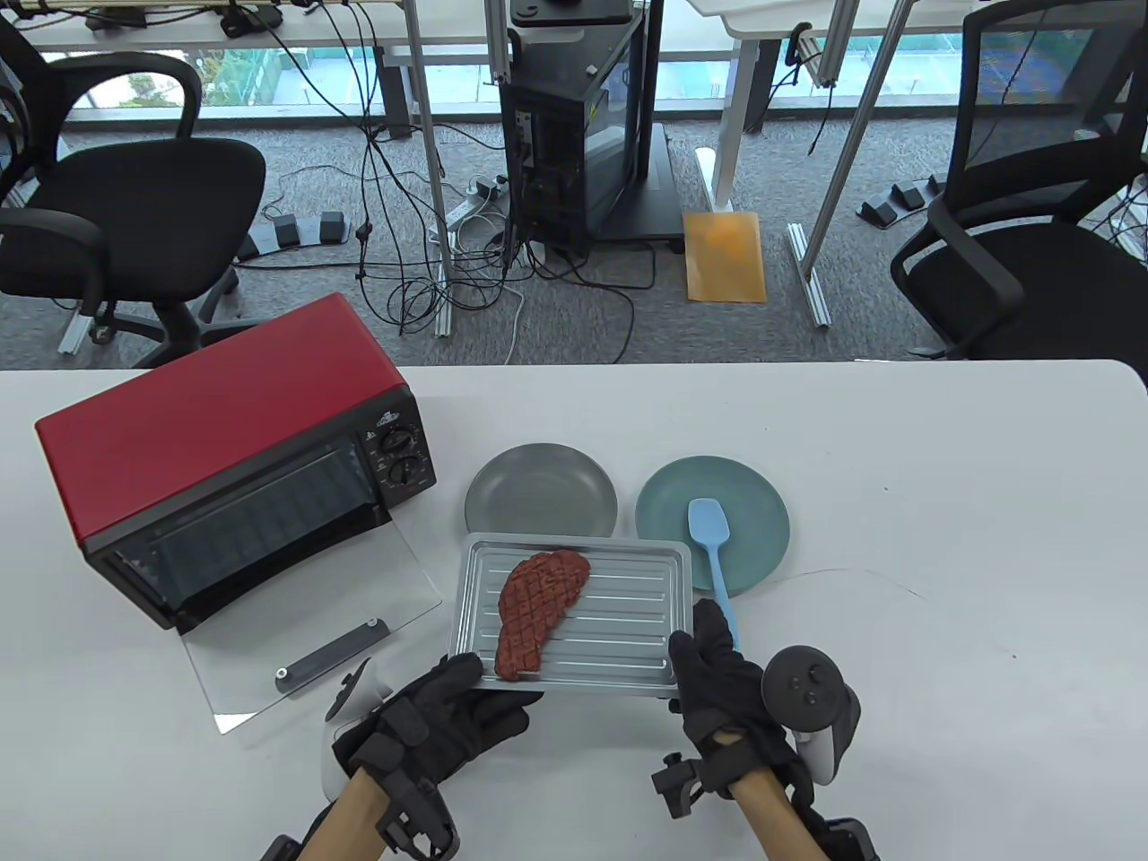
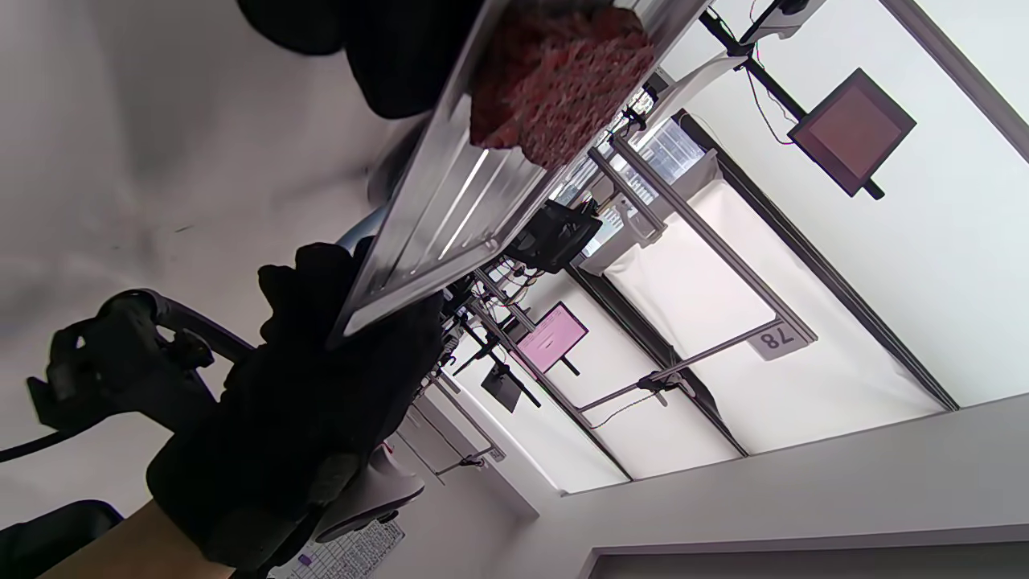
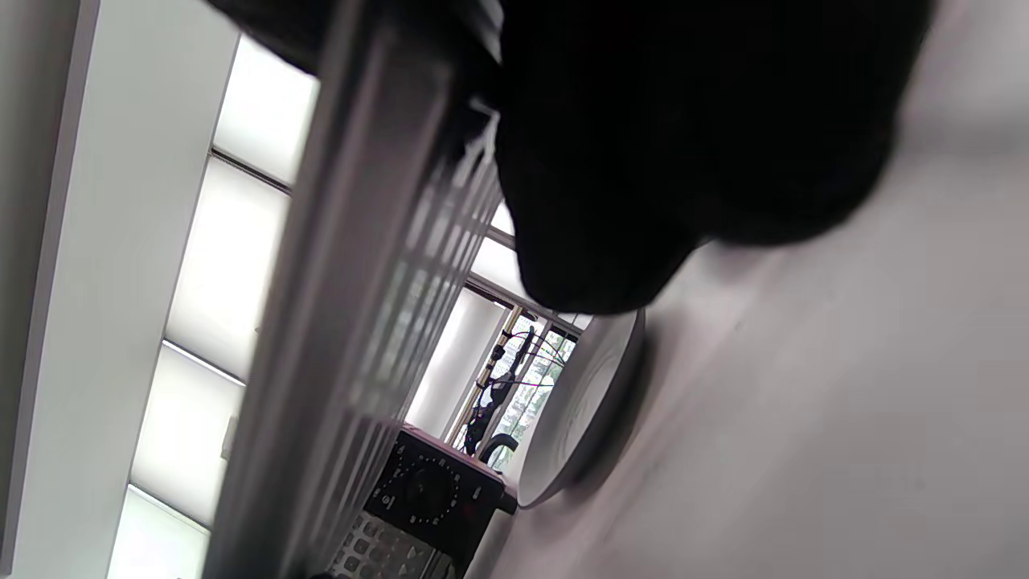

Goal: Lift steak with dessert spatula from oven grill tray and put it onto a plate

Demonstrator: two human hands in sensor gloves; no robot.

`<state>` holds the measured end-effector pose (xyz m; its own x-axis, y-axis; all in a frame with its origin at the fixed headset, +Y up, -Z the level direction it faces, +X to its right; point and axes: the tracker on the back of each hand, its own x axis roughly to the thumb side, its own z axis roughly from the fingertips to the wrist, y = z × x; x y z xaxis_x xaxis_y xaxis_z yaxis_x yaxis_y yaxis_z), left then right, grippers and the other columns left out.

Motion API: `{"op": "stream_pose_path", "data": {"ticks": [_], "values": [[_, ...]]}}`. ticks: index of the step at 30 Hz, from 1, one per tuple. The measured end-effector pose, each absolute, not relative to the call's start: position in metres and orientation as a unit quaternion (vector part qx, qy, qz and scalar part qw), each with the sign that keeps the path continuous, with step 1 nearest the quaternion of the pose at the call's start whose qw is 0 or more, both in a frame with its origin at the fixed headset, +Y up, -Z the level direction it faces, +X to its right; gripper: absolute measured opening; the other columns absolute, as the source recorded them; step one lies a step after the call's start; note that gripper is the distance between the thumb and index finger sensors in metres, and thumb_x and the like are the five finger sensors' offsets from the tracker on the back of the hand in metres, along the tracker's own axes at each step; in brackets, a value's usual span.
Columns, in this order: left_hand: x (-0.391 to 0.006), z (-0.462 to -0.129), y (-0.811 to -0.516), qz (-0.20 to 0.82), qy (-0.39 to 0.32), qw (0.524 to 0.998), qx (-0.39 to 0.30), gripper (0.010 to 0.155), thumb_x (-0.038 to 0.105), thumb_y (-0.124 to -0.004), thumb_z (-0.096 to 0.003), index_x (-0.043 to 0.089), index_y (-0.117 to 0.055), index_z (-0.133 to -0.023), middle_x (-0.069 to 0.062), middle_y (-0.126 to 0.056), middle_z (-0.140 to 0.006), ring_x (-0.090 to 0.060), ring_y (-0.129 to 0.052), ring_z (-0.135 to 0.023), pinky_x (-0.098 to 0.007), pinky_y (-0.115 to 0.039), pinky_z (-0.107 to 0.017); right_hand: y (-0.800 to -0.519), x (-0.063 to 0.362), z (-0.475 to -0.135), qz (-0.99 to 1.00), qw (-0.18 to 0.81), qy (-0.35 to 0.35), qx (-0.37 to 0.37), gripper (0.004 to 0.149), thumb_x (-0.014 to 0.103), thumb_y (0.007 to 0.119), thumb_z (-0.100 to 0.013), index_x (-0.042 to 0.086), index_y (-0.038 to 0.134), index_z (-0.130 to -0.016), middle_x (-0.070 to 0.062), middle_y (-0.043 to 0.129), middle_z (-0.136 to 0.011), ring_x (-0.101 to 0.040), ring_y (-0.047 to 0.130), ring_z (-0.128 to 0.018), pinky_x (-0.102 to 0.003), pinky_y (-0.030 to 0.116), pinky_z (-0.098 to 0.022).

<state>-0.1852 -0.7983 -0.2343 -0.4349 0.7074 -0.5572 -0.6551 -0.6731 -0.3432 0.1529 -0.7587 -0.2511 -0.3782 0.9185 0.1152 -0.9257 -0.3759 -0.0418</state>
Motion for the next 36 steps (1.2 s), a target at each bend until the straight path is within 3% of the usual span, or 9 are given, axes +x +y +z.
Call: {"op": "stream_pose_path", "data": {"ticks": [6, 10, 13, 17, 21, 24, 29, 32, 36], "values": [[-0.183, -0.236, -0.796, 0.84, -0.071, 0.405, -0.353, 0.043, 0.031, -0.045, -0.0763, 0.016, -0.033, -0.115, -0.009, -0.056, -0.12, -0.03, -0.071, -0.11, -0.055, -0.058, -0.08, -0.76, 0.156, -0.253, 0.807, 0.588, -0.047, 0.021, 0.062, 0.027, 0.073, -0.051, -0.018, 0.053, -0.09, -0.013, 0.099, -0.046, -0.017, 0.102, -0.013, -0.027, 0.086, -0.002], [-0.183, -0.238, -0.796, 0.834, -0.089, 0.409, -0.359, 0.046, 0.03, -0.048, -0.0761, 0.014, -0.032, -0.116, -0.008, -0.055, -0.121, -0.029, -0.071, -0.111, -0.053, -0.059, -0.082, -0.756, 0.157, -0.252, 0.815, 0.577, -0.058, 0.024, 0.058, 0.025, 0.073, -0.051, -0.02, 0.059, -0.085, -0.013, 0.099, -0.042, -0.015, 0.101, -0.008, -0.024, 0.086, 0.001], [-0.186, -0.24, -0.793, 0.816, -0.097, 0.44, -0.361, 0.049, 0.034, -0.051, -0.0748, 0.016, -0.031, -0.116, -0.008, -0.056, -0.12, -0.032, -0.071, -0.109, -0.056, -0.057, -0.079, -0.753, 0.158, -0.25, 0.799, 0.599, -0.049, 0.022, 0.056, 0.024, 0.07, -0.051, -0.021, 0.06, -0.083, -0.014, 0.099, -0.042, -0.015, 0.101, -0.008, -0.024, 0.085, 0.002], [-0.192, -0.242, -0.784, 0.767, -0.116, 0.531, -0.34, 0.054, 0.037, -0.054, -0.0741, 0.014, -0.03, -0.117, -0.013, -0.055, -0.12, -0.037, -0.072, -0.108, -0.058, -0.057, -0.079, -0.751, 0.162, -0.25, 0.788, 0.614, -0.039, 0.021, 0.055, 0.024, 0.068, -0.051, -0.022, 0.059, -0.082, -0.015, 0.099, -0.041, -0.016, 0.101, -0.007, -0.025, 0.085, 0.002], [-0.197, -0.242, -0.768, 0.688, -0.122, 0.659, -0.279, 0.062, 0.04, -0.055, -0.0724, 0.011, -0.025, -0.118, -0.017, -0.055, -0.12, -0.041, -0.072, -0.107, -0.058, -0.058, -0.079, -0.744, 0.166, -0.246, 0.785, 0.618, -0.048, 0.023, 0.056, 0.024, 0.066, -0.051, -0.022, 0.059, -0.082, -0.015, 0.099, -0.041, -0.017, 0.101, -0.007, -0.025, 0.085, 0.002], [-0.202, -0.239, -0.753, 0.622, -0.111, 0.751, -0.194, 0.067, 0.043, -0.054, -0.0697, 0.008, -0.022, -0.118, -0.02, -0.055, -0.119, -0.047, -0.071, -0.105, -0.063, -0.057, -0.075, -0.739, 0.171, -0.244, 0.786, 0.616, -0.055, 0.021, 0.055, 0.024, 0.065, -0.051, -0.022, 0.059, -0.081, -0.016, 0.1, -0.041, -0.018, 0.101, -0.007, -0.025, 0.085, 0.003], [-0.208, -0.233, -0.735, 0.463, -0.078, 0.882, -0.042, 0.065, 0.041, -0.056, -0.0673, 0.007, -0.032, -0.117, -0.026, -0.054, -0.117, -0.052, -0.066, -0.104, -0.067, -0.055, -0.073, -0.736, 0.179, -0.244, 0.774, 0.63, -0.053, 0.013, 0.056, 0.024, 0.065, -0.051, -0.022, 0.058, -0.082, -0.016, 0.1, -0.041, -0.019, 0.101, -0.007, -0.026, 0.085, 0.002], [-0.205, -0.227, -0.729, 0.338, -0.07, 0.938, 0.015, 0.066, 0.042, -0.057, -0.0661, 0.008, -0.034, -0.117, -0.029, -0.051, -0.118, -0.056, -0.062, -0.105, -0.07, -0.052, -0.072, -0.735, 0.182, -0.245, 0.774, 0.631, -0.053, 0.012, 0.056, 0.023, 0.065, -0.051, -0.023, 0.058, -0.082, -0.016, 0.1, -0.041, -0.019, 0.101, -0.007, -0.026, 0.085, 0.002], [-0.198, -0.223, -0.728, 0.232, -0.068, 0.97, 0.034, 0.068, 0.046, -0.054, -0.066, 0.009, -0.031, -0.119, -0.031, -0.042, -0.12, -0.058, -0.051, -0.108, -0.075, -0.045, -0.07, -0.735, 0.183, -0.245, 0.777, 0.627, -0.048, 0.018, 0.056, 0.023, 0.065, -0.051, -0.023, 0.059, -0.082, -0.016, 0.1, -0.041, -0.02, 0.101, -0.007, -0.027, 0.085, 0.002]]}}
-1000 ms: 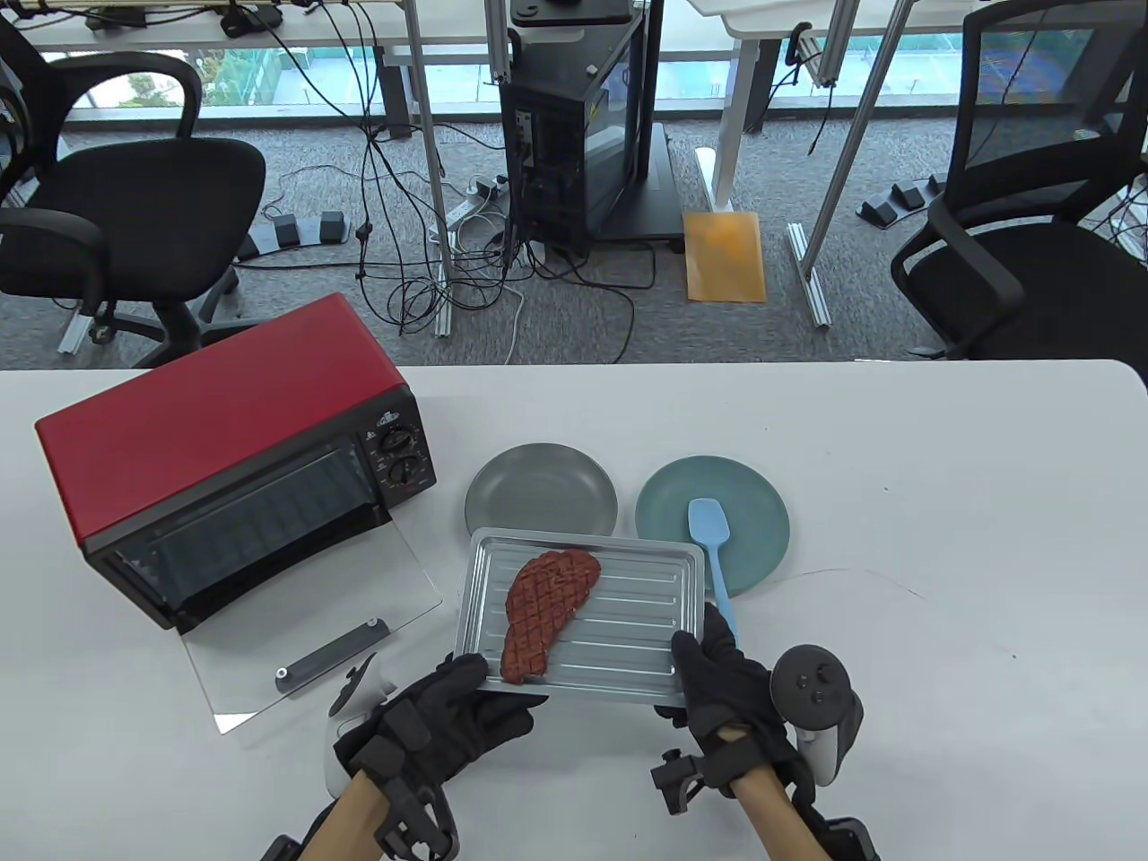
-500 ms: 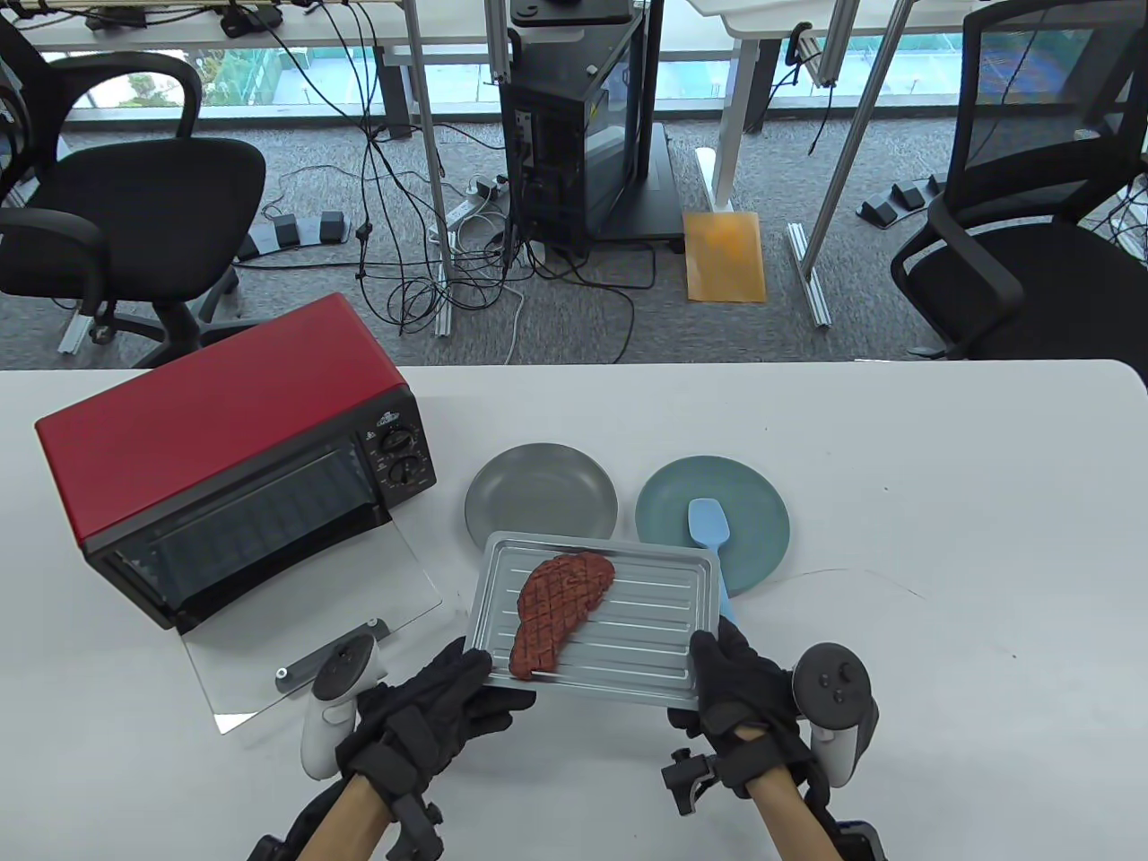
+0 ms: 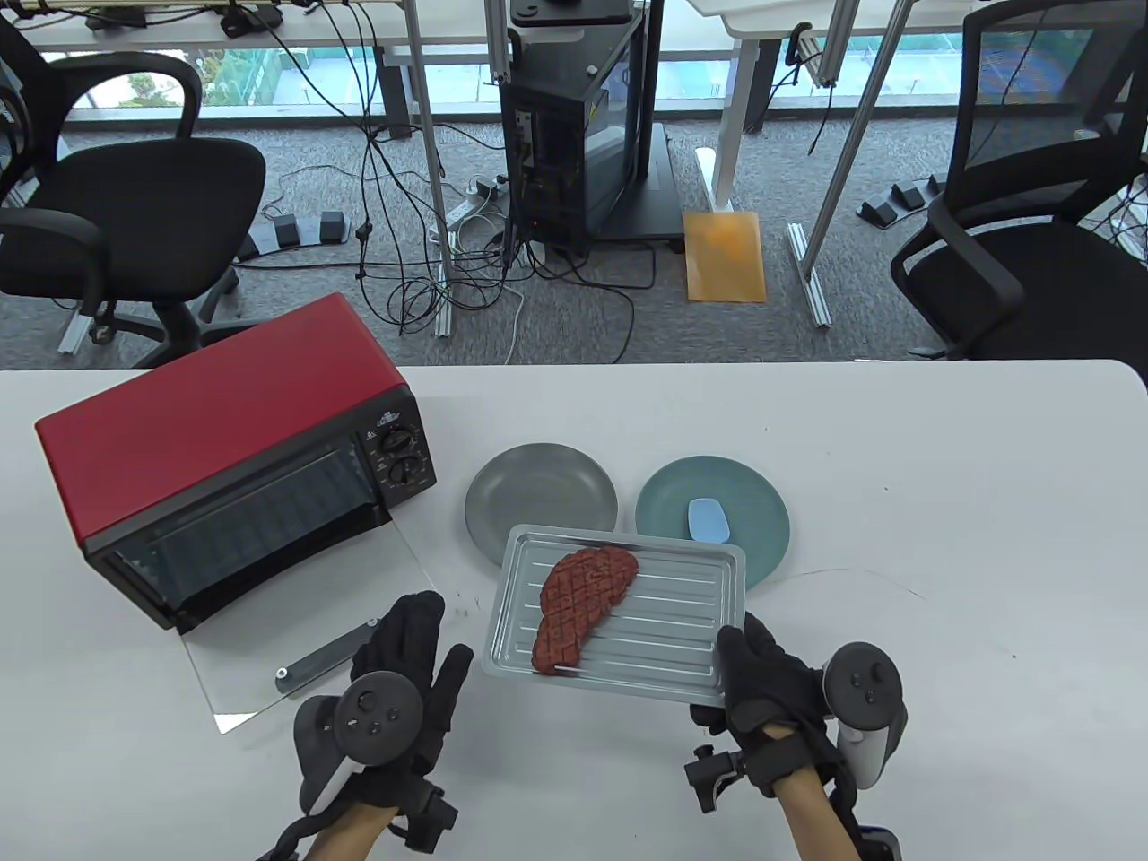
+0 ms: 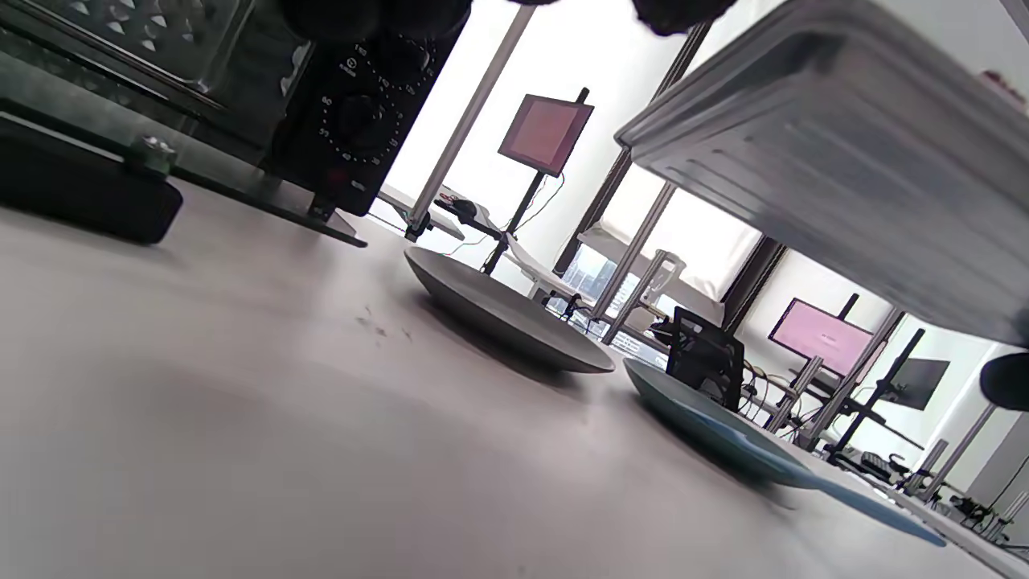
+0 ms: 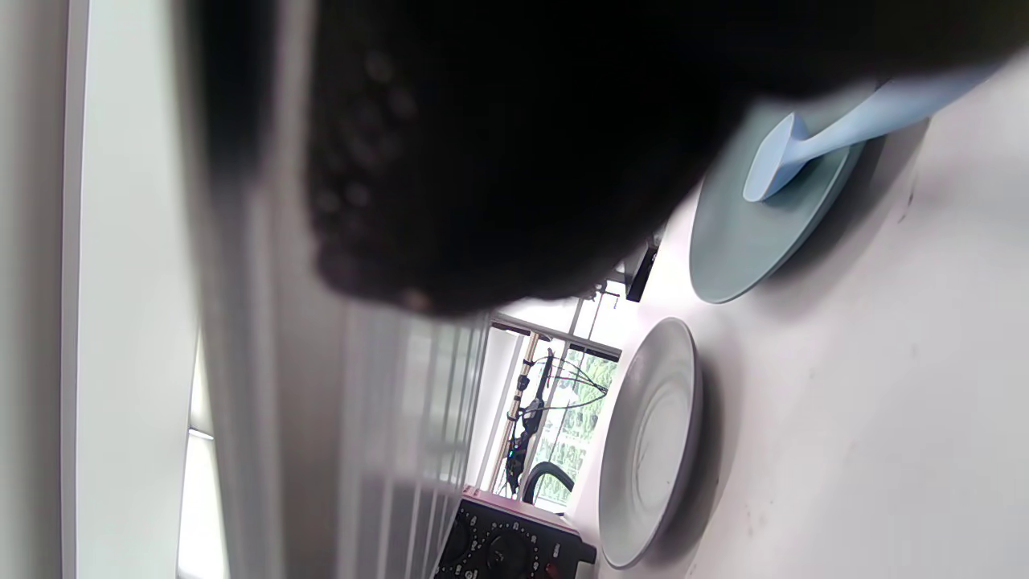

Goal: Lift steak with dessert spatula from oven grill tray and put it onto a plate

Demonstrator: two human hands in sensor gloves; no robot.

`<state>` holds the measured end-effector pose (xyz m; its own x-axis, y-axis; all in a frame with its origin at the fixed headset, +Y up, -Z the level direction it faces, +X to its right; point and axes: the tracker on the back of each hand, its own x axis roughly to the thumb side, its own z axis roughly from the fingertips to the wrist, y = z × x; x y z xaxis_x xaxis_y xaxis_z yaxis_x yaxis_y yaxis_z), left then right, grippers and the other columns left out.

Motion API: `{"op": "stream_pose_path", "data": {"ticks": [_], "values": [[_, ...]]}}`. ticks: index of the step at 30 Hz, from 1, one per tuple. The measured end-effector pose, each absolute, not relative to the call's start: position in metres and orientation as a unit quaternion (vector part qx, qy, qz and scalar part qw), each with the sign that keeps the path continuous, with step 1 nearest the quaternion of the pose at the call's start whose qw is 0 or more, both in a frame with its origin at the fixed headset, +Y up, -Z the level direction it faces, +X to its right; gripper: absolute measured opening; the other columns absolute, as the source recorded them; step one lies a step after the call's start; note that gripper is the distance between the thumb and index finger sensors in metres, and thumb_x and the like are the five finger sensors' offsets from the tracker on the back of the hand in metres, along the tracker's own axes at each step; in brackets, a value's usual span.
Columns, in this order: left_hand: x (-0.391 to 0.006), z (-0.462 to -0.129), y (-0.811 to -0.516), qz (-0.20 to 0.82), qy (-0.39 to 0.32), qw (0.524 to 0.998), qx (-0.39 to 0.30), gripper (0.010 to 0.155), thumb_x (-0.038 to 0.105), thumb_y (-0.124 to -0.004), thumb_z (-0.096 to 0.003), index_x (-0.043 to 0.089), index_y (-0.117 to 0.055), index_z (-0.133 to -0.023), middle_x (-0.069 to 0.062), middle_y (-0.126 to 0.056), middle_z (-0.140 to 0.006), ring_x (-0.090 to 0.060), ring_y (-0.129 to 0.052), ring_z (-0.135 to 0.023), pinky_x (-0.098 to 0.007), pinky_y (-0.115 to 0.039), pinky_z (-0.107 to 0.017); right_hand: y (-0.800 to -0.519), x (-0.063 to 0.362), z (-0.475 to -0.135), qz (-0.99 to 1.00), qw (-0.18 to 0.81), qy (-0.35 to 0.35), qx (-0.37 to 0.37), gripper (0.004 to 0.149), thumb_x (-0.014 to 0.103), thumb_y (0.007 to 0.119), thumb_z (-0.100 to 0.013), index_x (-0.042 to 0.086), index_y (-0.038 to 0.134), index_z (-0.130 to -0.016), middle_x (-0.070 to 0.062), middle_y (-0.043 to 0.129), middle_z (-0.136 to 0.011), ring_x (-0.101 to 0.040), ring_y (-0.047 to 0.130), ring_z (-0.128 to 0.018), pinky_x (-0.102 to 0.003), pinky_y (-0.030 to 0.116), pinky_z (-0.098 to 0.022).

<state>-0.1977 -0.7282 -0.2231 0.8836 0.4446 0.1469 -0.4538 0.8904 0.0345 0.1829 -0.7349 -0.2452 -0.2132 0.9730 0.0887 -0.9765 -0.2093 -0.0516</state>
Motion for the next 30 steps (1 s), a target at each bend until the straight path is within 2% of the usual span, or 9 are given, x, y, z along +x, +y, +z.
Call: {"op": "stream_pose_path", "data": {"ticks": [11, 21, 22, 30], "values": [[-0.198, -0.222, -0.732, 0.099, -0.029, 0.994, 0.028, 0.072, 0.052, -0.052, -0.0654, 0.013, -0.027, -0.12, -0.032, -0.027, -0.123, -0.062, -0.034, -0.111, -0.081, -0.031, -0.068, -0.75, 0.174, -0.25, 0.79, 0.612, 0.006, 0.043, 0.056, 0.023, 0.065, -0.051, -0.023, 0.058, -0.082, -0.017, 0.099, -0.044, -0.022, 0.102, -0.01, -0.028, 0.086, 0.0], [-0.207, -0.225, -0.731, 0.11, -0.006, 0.994, 0.024, 0.073, 0.054, -0.051, -0.0649, 0.013, -0.026, -0.12, -0.032, -0.024, -0.123, -0.062, -0.03, -0.111, -0.082, -0.03, -0.067, -0.765, 0.165, -0.251, 0.801, 0.595, 0.042, 0.044, 0.056, 0.024, 0.065, -0.051, -0.022, 0.056, -0.083, -0.017, 0.099, -0.045, -0.023, 0.102, -0.012, -0.028, 0.087, -0.001], [-0.208, -0.225, -0.73, 0.11, -0.005, 0.994, 0.025, 0.073, 0.053, -0.051, -0.0653, 0.013, -0.026, -0.12, -0.031, -0.024, -0.123, -0.062, -0.03, -0.112, -0.081, -0.03, -0.068, -0.766, 0.164, -0.252, 0.802, 0.594, 0.045, 0.043, 0.056, 0.024, 0.065, -0.051, -0.022, 0.056, -0.083, -0.022, 0.098, -0.045, -0.023, 0.102, -0.012, -0.028, 0.087, -0.002], [-0.209, -0.225, -0.729, 0.114, -0.002, 0.993, 0.026, 0.073, 0.054, -0.05, -0.0649, 0.013, -0.026, -0.12, -0.032, -0.024, -0.123, -0.062, -0.03, -0.111, -0.082, -0.03, -0.067, -0.779, 0.159, -0.253, 0.815, 0.574, 0.071, 0.039, 0.054, 0.024, 0.064, -0.051, -0.02, 0.057, -0.083, -0.022, 0.098, -0.047, -0.025, 0.103, -0.014, -0.029, 0.087, -0.003]]}}
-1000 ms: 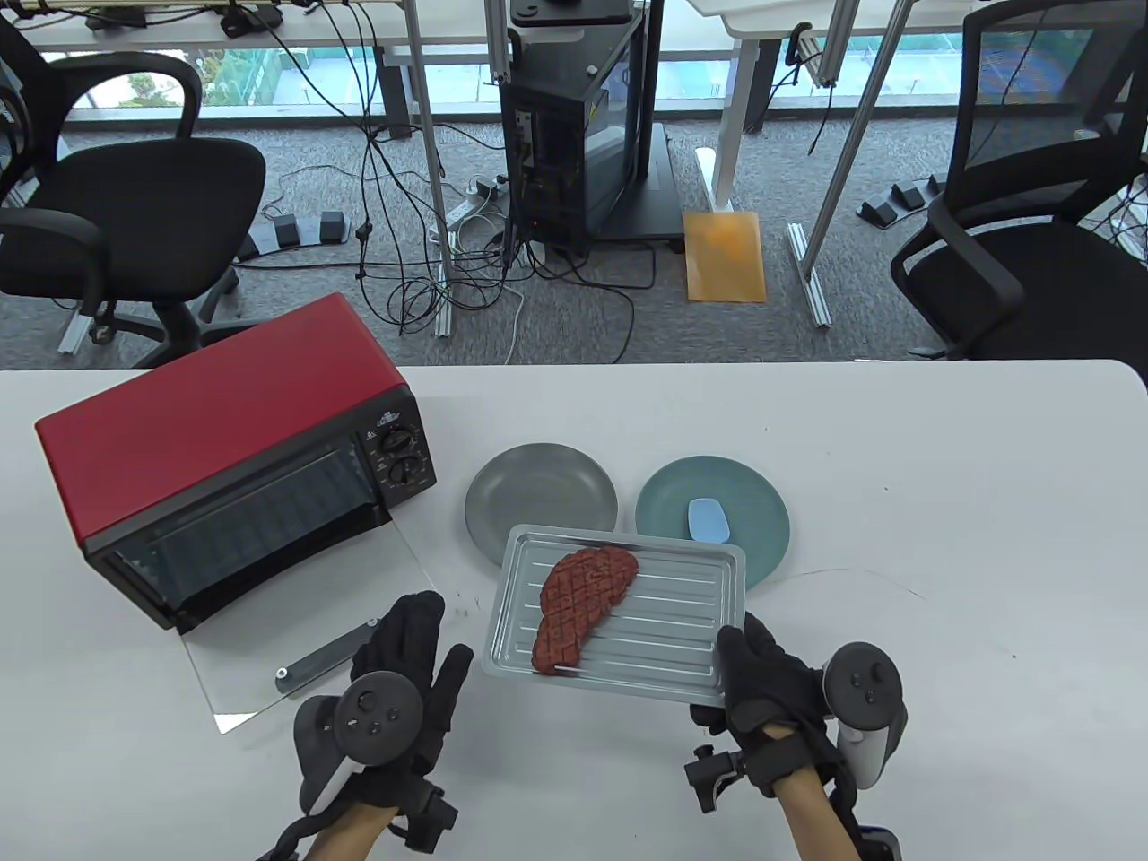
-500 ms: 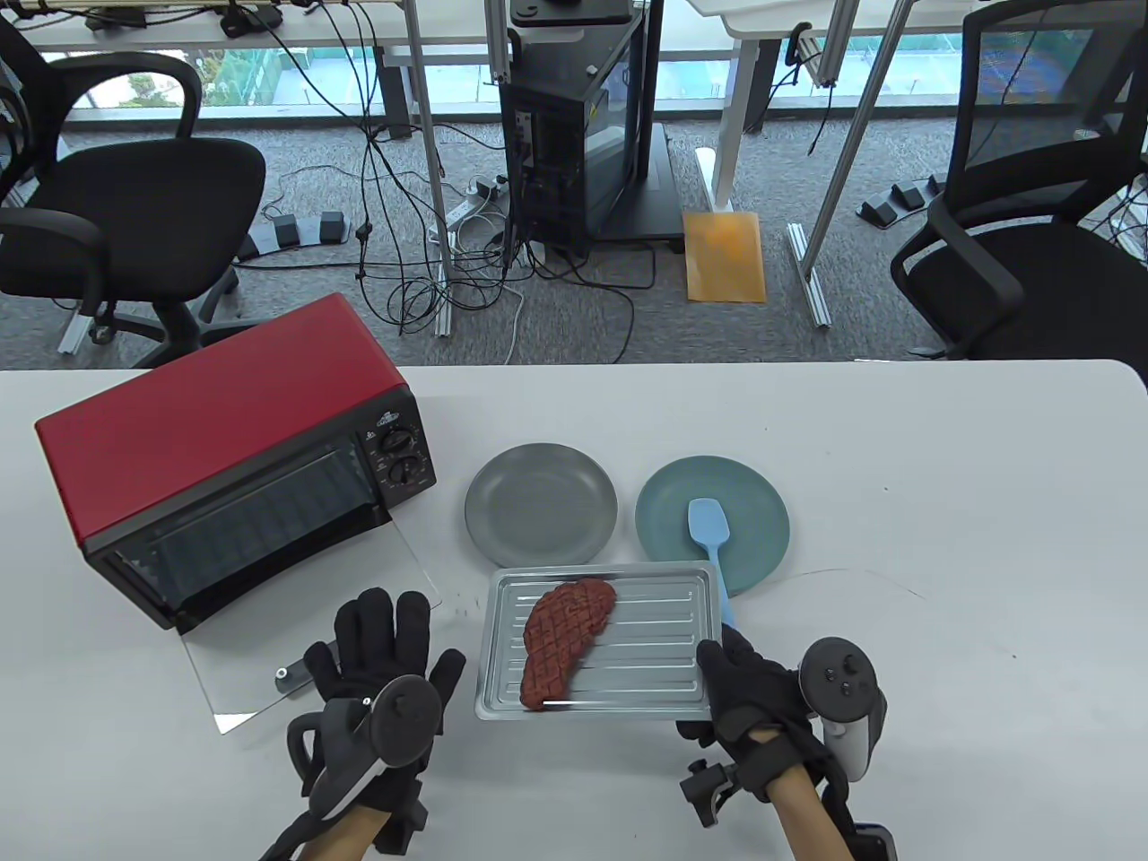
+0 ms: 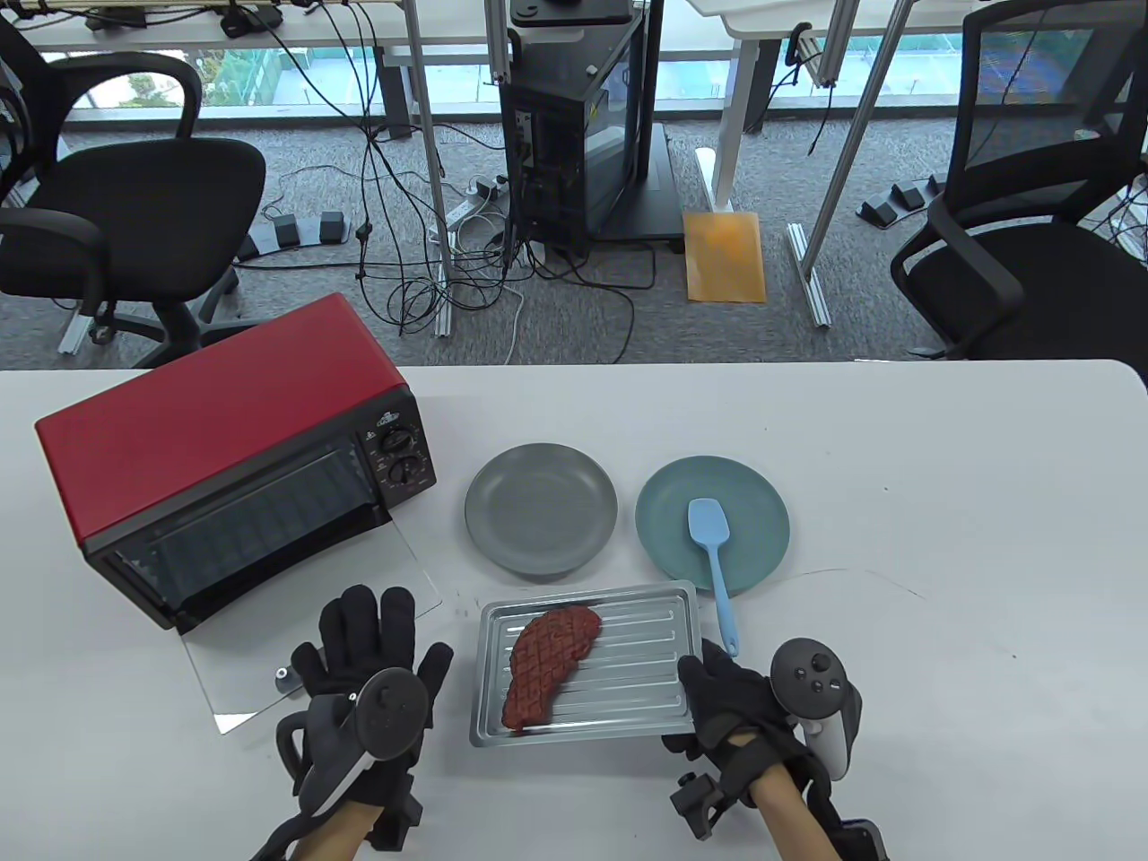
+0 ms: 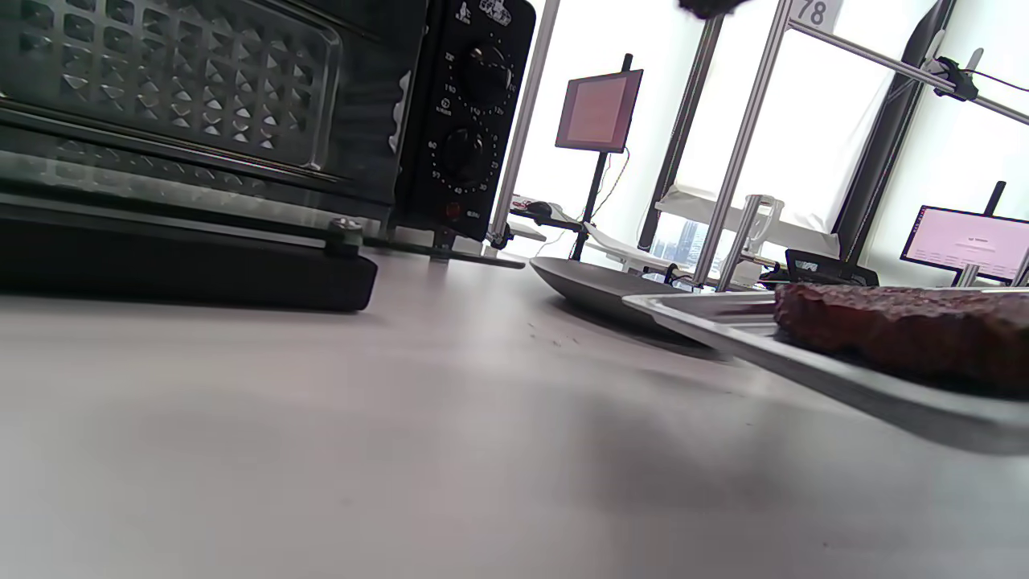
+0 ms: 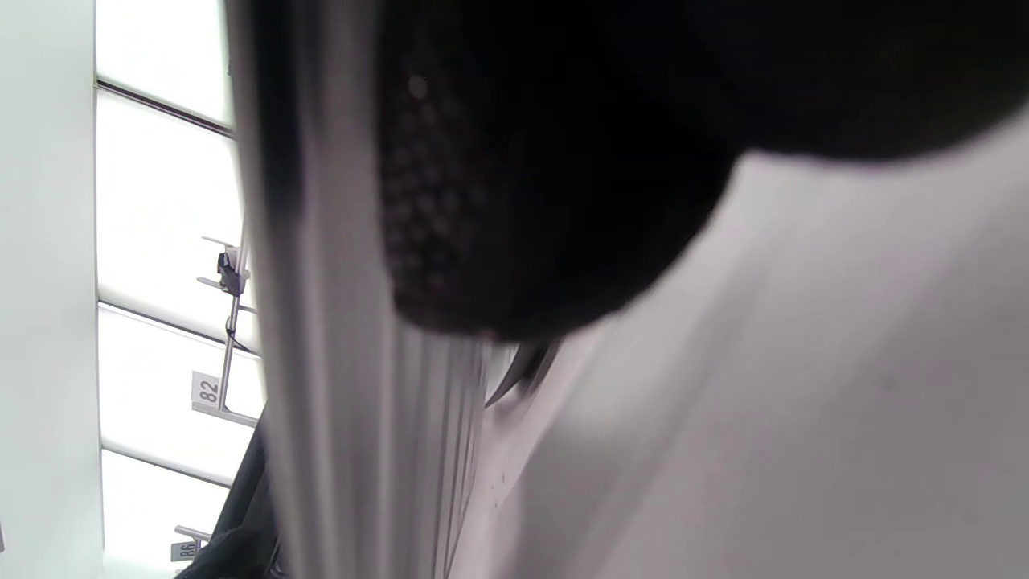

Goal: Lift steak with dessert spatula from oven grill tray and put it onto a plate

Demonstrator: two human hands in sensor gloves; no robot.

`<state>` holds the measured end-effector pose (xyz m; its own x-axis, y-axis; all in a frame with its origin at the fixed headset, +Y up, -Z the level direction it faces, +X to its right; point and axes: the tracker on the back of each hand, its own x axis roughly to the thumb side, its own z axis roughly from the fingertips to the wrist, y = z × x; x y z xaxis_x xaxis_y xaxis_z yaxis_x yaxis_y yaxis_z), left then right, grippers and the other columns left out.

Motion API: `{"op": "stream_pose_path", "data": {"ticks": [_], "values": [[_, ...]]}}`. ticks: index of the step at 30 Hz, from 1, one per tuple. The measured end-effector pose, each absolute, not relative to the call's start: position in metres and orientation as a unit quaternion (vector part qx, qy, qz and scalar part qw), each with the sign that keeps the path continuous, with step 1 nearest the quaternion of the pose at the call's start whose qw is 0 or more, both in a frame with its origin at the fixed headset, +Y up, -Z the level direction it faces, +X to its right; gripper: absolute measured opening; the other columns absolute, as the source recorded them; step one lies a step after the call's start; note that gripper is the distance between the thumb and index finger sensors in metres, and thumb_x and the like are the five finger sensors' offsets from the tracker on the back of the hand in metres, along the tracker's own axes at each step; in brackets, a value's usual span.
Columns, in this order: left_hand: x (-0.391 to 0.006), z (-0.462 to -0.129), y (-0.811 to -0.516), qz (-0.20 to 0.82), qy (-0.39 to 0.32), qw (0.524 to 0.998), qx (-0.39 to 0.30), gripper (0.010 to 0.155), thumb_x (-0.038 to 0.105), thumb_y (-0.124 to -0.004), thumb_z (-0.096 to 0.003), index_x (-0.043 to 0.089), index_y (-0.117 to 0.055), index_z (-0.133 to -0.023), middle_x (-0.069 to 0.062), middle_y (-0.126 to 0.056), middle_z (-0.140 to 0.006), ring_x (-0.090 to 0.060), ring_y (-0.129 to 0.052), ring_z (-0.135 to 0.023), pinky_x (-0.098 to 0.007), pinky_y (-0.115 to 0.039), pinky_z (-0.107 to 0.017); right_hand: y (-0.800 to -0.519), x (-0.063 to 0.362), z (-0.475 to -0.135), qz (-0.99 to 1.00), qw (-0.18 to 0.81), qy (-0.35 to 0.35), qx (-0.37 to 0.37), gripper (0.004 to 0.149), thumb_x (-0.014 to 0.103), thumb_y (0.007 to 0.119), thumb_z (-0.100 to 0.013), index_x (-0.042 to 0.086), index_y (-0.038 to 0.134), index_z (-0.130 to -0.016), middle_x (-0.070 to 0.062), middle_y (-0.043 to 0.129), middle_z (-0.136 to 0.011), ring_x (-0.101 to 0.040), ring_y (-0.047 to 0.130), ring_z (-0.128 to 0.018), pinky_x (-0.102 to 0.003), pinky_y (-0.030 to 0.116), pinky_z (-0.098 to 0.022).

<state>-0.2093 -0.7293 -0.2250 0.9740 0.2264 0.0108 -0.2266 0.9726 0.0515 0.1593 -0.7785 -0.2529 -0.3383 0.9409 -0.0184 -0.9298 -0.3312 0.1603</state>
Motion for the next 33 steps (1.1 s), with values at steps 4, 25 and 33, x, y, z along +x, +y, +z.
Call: {"op": "stream_pose_path", "data": {"ticks": [4, 25, 33], "values": [[-0.209, -0.225, -0.729, 0.115, -0.002, 0.993, 0.026, 0.073, 0.055, -0.05, -0.0644, 0.013, -0.026, -0.12, -0.033, -0.023, -0.122, -0.063, -0.03, -0.111, -0.082, -0.03, -0.067, -0.785, 0.158, -0.253, 0.811, 0.578, 0.086, 0.033, 0.054, 0.024, 0.064, -0.051, -0.019, 0.056, -0.083, -0.023, 0.097, -0.049, -0.026, 0.103, -0.016, -0.03, 0.087, -0.005], [-0.207, -0.224, -0.729, 0.115, -0.008, 0.993, 0.014, 0.072, 0.054, -0.05, -0.0649, 0.013, -0.027, -0.12, -0.032, -0.024, -0.123, -0.062, -0.031, -0.111, -0.081, -0.032, -0.068, -0.778, 0.149, -0.248, 0.895, 0.44, 0.053, 0.043, 0.058, 0.021, 0.07, -0.049, -0.025, 0.057, -0.082, -0.028, 0.101, -0.047, -0.032, 0.105, -0.013, -0.036, 0.088, -0.002], [-0.206, -0.224, -0.729, 0.113, -0.009, 0.993, 0.016, 0.072, 0.053, -0.051, -0.0656, 0.013, -0.027, -0.12, -0.031, -0.024, -0.123, -0.06, -0.031, -0.112, -0.08, -0.032, -0.07, -0.773, 0.143, -0.247, 0.956, 0.291, 0.032, 0.037, 0.059, 0.019, 0.081, -0.045, -0.026, 0.064, -0.079, -0.022, 0.106, -0.034, -0.028, 0.105, -0.001, -0.035, 0.086, 0.005]]}}
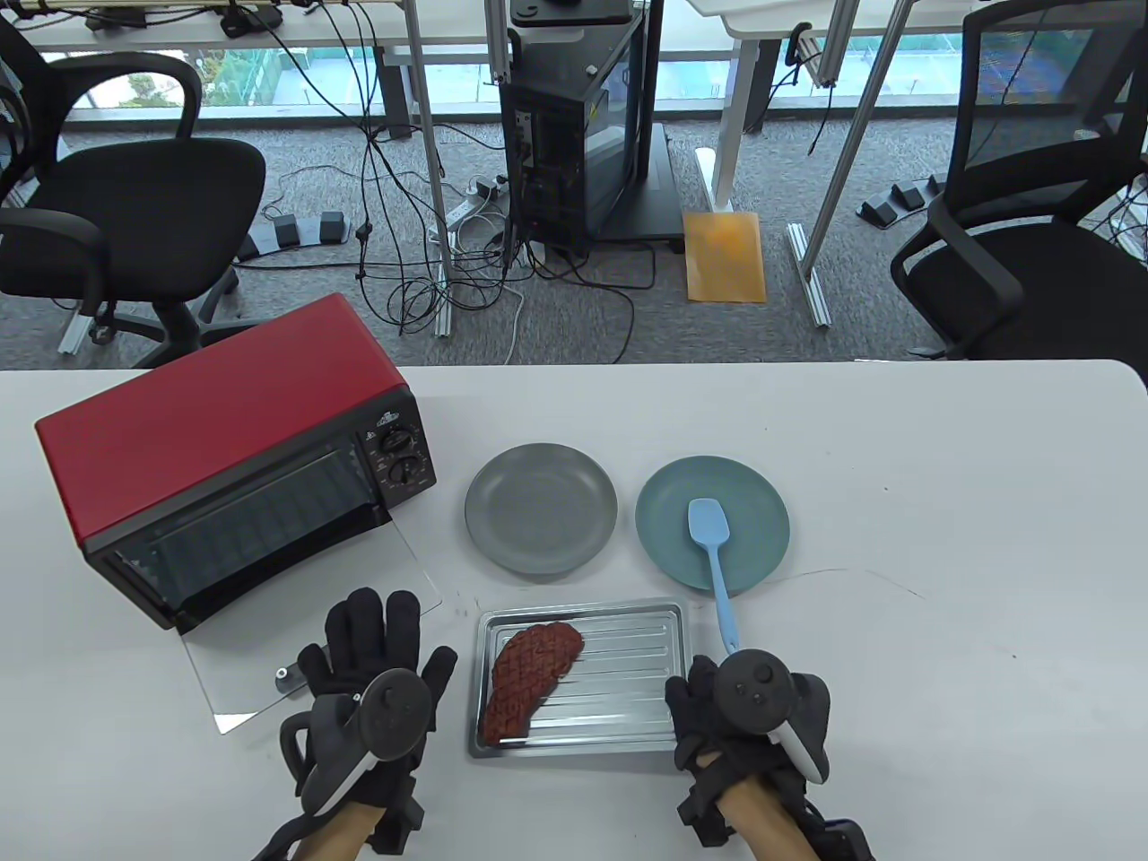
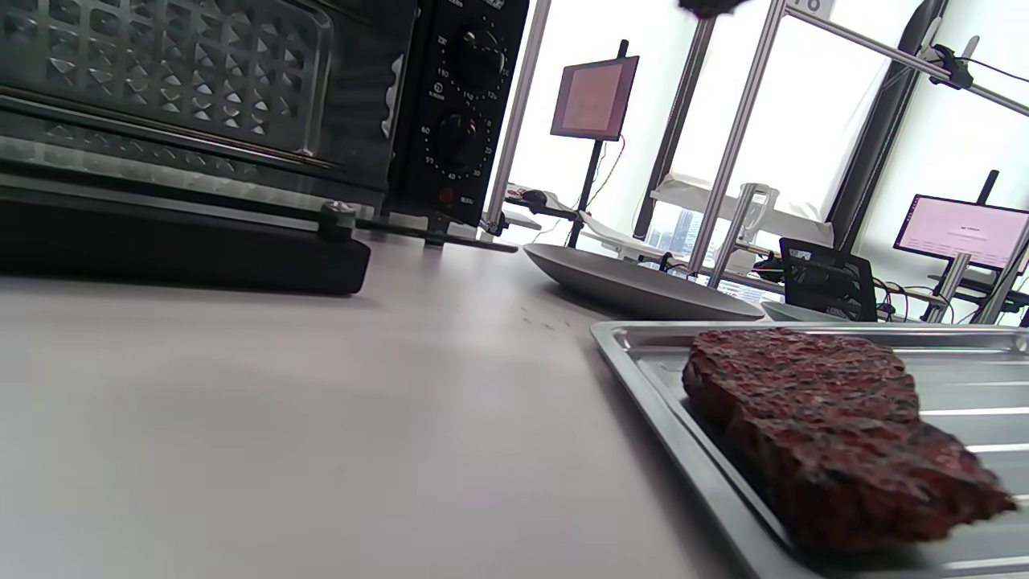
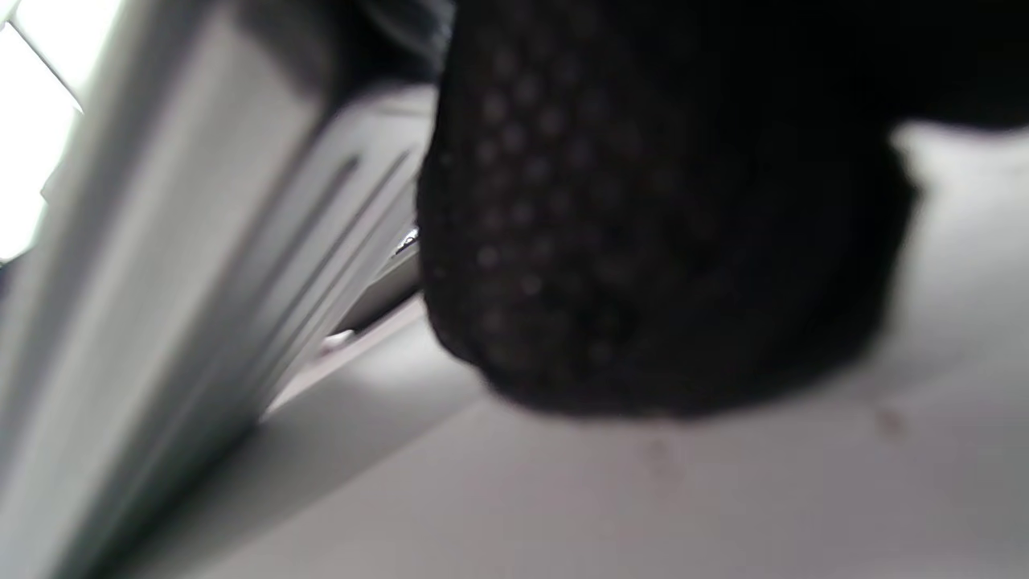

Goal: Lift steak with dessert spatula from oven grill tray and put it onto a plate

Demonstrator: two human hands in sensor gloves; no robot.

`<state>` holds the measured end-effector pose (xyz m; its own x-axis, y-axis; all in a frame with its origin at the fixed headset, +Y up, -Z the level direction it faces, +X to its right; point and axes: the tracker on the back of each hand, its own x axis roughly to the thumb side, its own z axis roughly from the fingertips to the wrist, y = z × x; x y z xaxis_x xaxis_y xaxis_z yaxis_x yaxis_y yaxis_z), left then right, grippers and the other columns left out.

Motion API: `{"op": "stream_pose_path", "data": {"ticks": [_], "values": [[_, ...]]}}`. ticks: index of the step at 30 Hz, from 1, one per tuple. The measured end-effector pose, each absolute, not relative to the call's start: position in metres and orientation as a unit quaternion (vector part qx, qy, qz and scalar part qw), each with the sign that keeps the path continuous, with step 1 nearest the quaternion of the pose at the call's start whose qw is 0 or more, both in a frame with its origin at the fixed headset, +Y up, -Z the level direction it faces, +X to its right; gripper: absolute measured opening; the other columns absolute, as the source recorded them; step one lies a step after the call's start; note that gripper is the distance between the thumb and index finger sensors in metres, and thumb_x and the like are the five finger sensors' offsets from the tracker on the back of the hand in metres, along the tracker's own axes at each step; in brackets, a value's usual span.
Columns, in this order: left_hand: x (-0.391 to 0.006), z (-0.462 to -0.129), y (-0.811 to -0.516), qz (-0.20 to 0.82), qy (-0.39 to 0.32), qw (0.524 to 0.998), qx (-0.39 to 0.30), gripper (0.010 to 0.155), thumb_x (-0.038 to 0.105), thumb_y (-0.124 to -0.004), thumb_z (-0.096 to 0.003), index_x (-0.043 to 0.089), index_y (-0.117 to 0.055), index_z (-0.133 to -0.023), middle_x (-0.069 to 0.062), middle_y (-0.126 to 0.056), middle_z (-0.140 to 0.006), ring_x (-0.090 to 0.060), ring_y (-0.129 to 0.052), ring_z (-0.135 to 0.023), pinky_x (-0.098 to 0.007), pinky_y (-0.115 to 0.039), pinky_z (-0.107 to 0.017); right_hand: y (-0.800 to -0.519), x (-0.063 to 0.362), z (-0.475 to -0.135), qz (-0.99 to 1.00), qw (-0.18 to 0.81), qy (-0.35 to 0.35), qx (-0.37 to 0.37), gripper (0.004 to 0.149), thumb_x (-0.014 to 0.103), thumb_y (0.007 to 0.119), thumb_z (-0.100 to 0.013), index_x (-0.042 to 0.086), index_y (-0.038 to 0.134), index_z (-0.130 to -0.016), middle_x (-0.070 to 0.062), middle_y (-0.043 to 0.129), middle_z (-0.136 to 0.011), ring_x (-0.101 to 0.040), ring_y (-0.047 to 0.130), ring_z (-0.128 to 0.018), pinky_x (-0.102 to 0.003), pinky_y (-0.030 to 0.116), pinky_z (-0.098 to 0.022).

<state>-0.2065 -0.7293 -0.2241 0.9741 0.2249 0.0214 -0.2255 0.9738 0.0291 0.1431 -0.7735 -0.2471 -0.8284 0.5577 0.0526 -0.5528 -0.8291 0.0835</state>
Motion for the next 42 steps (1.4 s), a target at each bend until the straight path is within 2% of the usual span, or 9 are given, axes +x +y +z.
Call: {"op": "stream_pose_path", "data": {"ticks": [5, 8, 16, 22, 28, 34, 38, 42], "values": [[-0.206, -0.224, -0.729, 0.112, -0.01, 0.994, 0.016, 0.073, 0.053, -0.05, -0.0651, 0.013, -0.027, -0.12, -0.032, -0.024, -0.123, -0.062, -0.031, -0.112, -0.081, -0.032, -0.068, -0.772, 0.137, -0.248, 0.978, 0.204, 0.019, 0.042, 0.061, 0.021, 0.085, -0.042, -0.024, 0.066, -0.079, -0.019, 0.106, -0.031, -0.026, 0.104, 0.001, -0.034, 0.085, 0.006], [-0.206, -0.224, -0.729, 0.111, -0.01, 0.994, 0.015, 0.072, 0.053, -0.05, -0.0652, 0.013, -0.027, -0.12, -0.032, -0.024, -0.123, -0.062, -0.031, -0.112, -0.081, -0.032, -0.069, -0.77, 0.134, -0.249, 0.986, 0.156, 0.023, 0.045, 0.06, 0.027, 0.081, -0.045, -0.022, 0.069, -0.078, -0.012, 0.104, -0.034, -0.024, 0.104, -0.001, -0.034, 0.085, 0.006], [-0.206, -0.224, -0.73, 0.11, -0.01, 0.994, 0.014, 0.072, 0.054, -0.05, -0.0652, 0.013, -0.027, -0.12, -0.031, -0.024, -0.123, -0.061, -0.031, -0.112, -0.081, -0.032, -0.069, -0.761, 0.131, -0.246, 0.991, 0.128, 0.013, 0.043, 0.064, 0.033, 0.076, -0.047, -0.024, 0.073, -0.076, -0.011, 0.102, -0.033, -0.025, 0.104, -0.002, -0.035, 0.085, 0.005], [-0.204, -0.223, -0.73, 0.108, -0.013, 0.994, 0.012, 0.072, 0.053, -0.05, -0.0655, 0.013, -0.027, -0.12, -0.031, -0.024, -0.123, -0.061, -0.031, -0.112, -0.081, -0.032, -0.069, -0.748, 0.13, -0.24, 0.986, 0.154, -0.019, 0.061, 0.067, 0.036, 0.074, -0.048, -0.024, 0.073, -0.078, -0.018, 0.103, -0.039, -0.03, 0.104, -0.009, -0.039, 0.086, 0.001], [-0.205, -0.223, -0.73, 0.104, -0.011, 0.994, 0.008, 0.073, 0.054, -0.05, -0.0648, 0.012, -0.028, -0.12, -0.032, -0.024, -0.123, -0.062, -0.031, -0.111, -0.081, -0.031, -0.068, -0.727, 0.124, -0.23, 0.977, 0.149, -0.103, 0.111, 0.067, 0.041, 0.076, -0.047, -0.016, 0.077, -0.083, -0.025, 0.101, -0.055, -0.042, 0.104, -0.029, -0.048, 0.086, -0.014], [-0.204, -0.224, -0.73, 0.102, -0.012, 0.995, 0.005, 0.072, 0.053, -0.051, -0.0656, 0.013, -0.028, -0.121, -0.03, -0.024, -0.123, -0.06, -0.031, -0.112, -0.08, -0.032, -0.069, -0.713, 0.116, -0.219, 0.968, 0.112, -0.17, 0.144, 0.074, 0.046, 0.077, -0.047, -0.012, 0.067, -0.093, -0.027, 0.091, -0.075, -0.052, 0.094, -0.053, -0.058, 0.08, -0.032], [-0.203, -0.224, -0.73, 0.099, -0.016, 0.995, 0.001, 0.073, 0.054, -0.05, -0.0651, 0.013, -0.028, -0.121, -0.03, -0.023, -0.123, -0.062, -0.03, -0.112, -0.081, -0.031, -0.068, -0.71, 0.113, -0.215, 0.964, 0.091, -0.194, 0.156, 0.077, 0.049, 0.077, -0.048, -0.007, 0.061, -0.098, -0.029, 0.079, -0.088, -0.058, 0.083, -0.068, -0.064, 0.073, -0.042], [-0.203, -0.224, -0.73, 0.097, -0.016, 0.995, -0.002, 0.072, 0.054, -0.05, -0.0651, 0.014, -0.029, -0.121, -0.03, -0.023, -0.123, -0.062, -0.03, -0.112, -0.081, -0.031, -0.068, -0.71, 0.112, -0.215, 0.965, 0.09, -0.187, 0.158, 0.08, 0.05, 0.076, -0.048, -0.005, 0.055, -0.102, -0.032, 0.066, -0.097, -0.064, 0.071, -0.078, -0.073, 0.063, -0.049]]}}
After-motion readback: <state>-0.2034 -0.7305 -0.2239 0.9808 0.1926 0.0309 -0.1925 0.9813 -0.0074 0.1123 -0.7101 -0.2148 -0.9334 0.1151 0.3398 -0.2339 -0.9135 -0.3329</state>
